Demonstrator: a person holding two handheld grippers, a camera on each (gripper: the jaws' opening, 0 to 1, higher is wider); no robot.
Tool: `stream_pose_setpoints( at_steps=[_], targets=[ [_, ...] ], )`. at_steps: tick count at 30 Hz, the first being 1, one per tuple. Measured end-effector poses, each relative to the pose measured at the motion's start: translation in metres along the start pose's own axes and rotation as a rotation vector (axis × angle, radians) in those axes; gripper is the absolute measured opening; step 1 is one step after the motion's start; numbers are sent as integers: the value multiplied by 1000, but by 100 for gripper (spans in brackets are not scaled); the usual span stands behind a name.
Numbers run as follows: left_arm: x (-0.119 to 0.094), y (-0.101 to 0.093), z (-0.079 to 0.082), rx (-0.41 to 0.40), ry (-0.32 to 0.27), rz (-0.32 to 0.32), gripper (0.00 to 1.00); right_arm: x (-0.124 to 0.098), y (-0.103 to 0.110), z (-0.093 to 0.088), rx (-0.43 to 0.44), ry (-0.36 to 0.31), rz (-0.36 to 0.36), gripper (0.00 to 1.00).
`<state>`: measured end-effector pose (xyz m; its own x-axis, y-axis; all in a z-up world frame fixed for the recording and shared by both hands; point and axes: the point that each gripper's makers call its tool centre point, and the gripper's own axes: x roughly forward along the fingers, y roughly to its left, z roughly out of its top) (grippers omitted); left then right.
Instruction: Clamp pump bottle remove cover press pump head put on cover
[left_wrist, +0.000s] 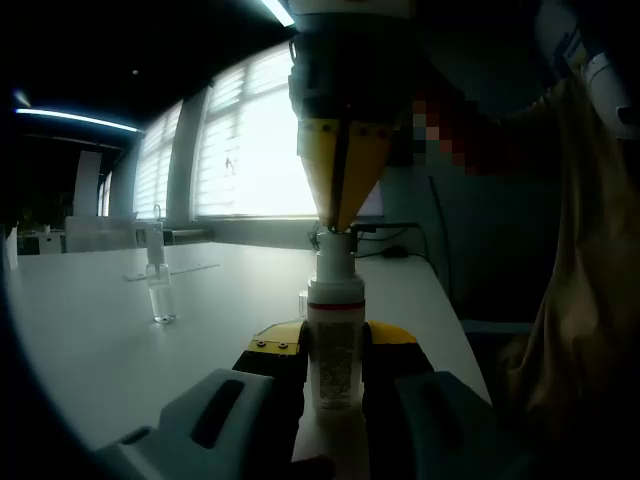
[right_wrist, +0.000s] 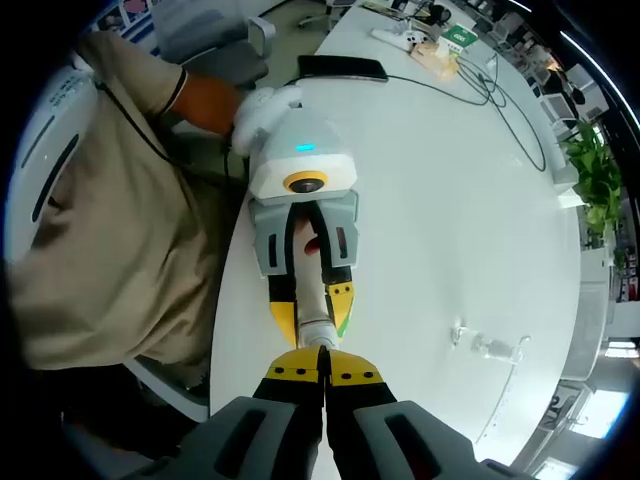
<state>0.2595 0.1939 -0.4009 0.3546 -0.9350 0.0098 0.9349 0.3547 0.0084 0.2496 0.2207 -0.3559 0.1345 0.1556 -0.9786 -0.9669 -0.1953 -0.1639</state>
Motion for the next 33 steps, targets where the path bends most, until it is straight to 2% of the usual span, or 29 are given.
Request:
stream_pose_setpoints(
  at_steps=[12,21,33],
  targets=[
    [1,-2,1,1,0,1,12,4,2,-2,12,-9,17,0],
    [1,-3,1,2,0,2,12,5,3,-1,-14,21,14,0],
    [0,-2,1,1,0,1,12,4,2,-2,-8,4,20,0]
  ],
)
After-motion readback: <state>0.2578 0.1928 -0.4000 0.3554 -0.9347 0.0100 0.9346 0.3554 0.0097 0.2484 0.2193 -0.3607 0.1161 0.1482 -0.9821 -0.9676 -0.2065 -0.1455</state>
